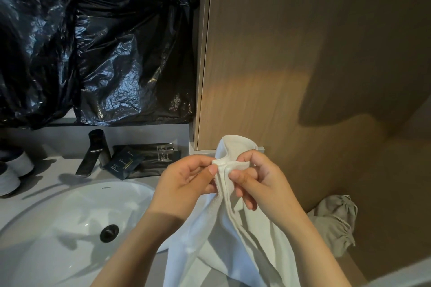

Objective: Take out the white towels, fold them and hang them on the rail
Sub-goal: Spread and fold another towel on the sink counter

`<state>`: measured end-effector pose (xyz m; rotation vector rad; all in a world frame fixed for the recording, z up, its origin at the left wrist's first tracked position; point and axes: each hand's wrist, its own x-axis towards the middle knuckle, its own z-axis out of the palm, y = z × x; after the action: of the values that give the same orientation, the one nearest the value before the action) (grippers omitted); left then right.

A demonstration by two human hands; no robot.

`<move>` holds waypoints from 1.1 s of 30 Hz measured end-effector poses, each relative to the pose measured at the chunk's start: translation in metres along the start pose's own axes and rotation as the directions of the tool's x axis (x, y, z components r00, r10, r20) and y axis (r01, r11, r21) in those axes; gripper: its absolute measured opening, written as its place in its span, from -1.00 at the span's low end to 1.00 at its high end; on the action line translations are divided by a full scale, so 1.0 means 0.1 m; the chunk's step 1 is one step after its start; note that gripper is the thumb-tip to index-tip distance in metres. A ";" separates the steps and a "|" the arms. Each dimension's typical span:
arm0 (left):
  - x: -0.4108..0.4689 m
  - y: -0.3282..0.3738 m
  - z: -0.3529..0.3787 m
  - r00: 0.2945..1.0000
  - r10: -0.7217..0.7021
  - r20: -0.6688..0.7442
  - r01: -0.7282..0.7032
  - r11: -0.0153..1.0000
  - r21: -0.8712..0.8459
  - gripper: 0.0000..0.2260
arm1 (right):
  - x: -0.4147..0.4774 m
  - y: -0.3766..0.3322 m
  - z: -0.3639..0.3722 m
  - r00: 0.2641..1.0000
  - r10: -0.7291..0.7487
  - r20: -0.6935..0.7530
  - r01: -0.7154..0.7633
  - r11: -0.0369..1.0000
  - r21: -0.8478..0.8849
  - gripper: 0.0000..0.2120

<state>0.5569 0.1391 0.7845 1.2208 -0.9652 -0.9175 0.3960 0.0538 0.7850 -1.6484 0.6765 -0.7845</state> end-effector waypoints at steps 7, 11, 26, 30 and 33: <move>0.00 0.02 0.01 1.000 -0.015 -0.010 0.015 0.999 0.042 -0.87 | 0.02 -0.03 0.04 0.998 -0.034 -0.049 0.032 0.998 -0.046 -0.83; -0.02 0.03 -0.01 1.000 0.001 -0.014 -0.001 0.999 0.050 -0.87 | 0.02 -0.05 0.04 0.998 -0.043 -0.056 0.038 0.996 -0.075 -0.84; -0.03 0.07 -0.02 0.984 0.146 -0.100 -0.138 0.987 0.084 -0.79 | 0.00 -0.08 -0.02 0.998 -0.051 -0.023 0.048 0.991 -0.123 -0.87; 0.05 0.14 -0.15 0.969 0.205 -0.140 -0.190 0.976 0.110 -0.77 | -0.02 -0.09 -0.26 0.999 0.002 -0.037 -0.015 0.935 -0.355 -0.83; 0.11 0.22 -0.25 0.956 0.244 -0.162 -0.223 0.966 0.133 -0.79 | -0.03 -0.11 -0.47 0.998 0.026 -0.049 -0.049 0.822 -0.568 -0.75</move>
<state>0.5851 0.1392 0.8056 1.2305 -1.0036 -0.5635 0.3569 0.0302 0.8021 -2.1550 1.0415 -0.6144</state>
